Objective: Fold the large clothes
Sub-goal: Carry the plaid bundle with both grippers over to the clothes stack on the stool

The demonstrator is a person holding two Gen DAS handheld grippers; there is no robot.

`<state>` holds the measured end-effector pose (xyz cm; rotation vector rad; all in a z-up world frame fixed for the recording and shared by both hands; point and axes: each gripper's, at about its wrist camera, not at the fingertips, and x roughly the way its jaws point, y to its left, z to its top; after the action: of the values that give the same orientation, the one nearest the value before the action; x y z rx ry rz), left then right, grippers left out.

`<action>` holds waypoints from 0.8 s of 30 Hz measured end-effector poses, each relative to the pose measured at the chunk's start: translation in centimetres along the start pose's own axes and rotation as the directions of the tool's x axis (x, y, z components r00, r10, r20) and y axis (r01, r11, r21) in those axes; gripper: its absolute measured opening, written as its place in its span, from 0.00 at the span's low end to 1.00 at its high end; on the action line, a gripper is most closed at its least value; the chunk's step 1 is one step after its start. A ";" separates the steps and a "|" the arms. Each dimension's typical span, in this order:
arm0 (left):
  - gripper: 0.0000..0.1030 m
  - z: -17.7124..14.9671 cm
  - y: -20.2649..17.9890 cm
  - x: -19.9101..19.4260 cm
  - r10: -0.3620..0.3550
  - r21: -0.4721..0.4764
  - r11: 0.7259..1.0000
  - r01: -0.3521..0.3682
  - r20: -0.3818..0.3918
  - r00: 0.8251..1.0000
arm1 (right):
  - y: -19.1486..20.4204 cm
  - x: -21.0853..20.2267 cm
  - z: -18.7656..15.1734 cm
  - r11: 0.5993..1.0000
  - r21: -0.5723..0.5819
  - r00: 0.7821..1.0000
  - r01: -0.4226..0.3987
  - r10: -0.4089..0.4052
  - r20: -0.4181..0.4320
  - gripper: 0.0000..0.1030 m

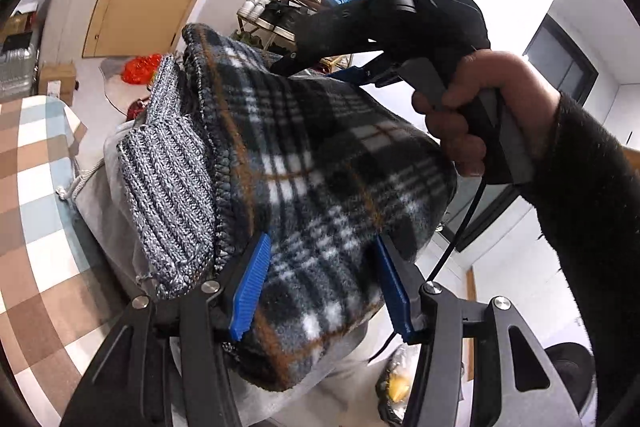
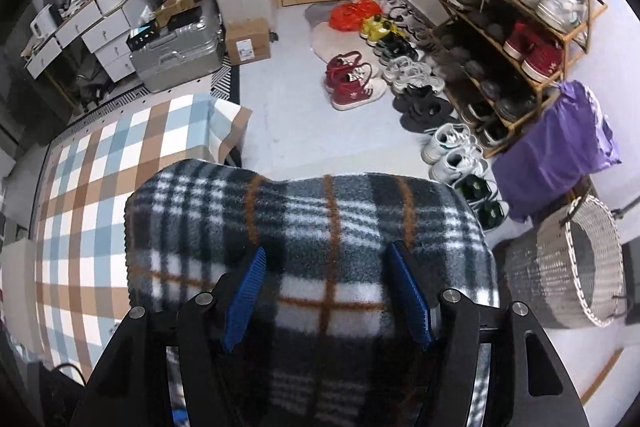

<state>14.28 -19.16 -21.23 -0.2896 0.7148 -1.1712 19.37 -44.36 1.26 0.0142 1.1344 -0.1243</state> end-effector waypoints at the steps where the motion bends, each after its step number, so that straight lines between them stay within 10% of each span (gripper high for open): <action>1: 0.46 0.2 -0.1 -0.1 0.005 -0.001 1.000 -0.005 0.002 1.000 | 0.0 -0.1 0.0 1.000 0.005 1.000 0.003 -0.003 0.006 0.63; 4: 0.46 0.6 -0.5 -0.3 0.021 0.006 1.000 -0.021 -0.005 1.000 | -0.5 -1.2 0.1 1.000 0.020 1.000 -0.012 0.011 0.024 0.62; 8: 0.47 0.1 -0.3 -1.7 0.007 -0.044 0.999 -0.008 -0.006 1.000 | -4.3 -6.0 -0.4 0.958 0.143 0.960 -0.250 0.226 0.166 0.56; 14: 0.47 0.2 -0.5 -2.1 -0.018 -0.079 0.997 0.015 -0.037 0.999 | -4.0 -13.9 -8.0 0.981 -0.027 0.952 -0.193 0.194 0.235 0.60; 24: 0.47 9.5 -2.5 -6.2 -0.077 -0.054 0.995 0.081 0.065 0.995 | -4.4 -8.4 -15.4 0.961 -0.019 0.948 -0.277 0.277 0.154 0.64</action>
<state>17.35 -15.90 -10.49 -0.4037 0.6878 -1.2129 1.49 -46.84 2.55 0.1637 0.9651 0.1227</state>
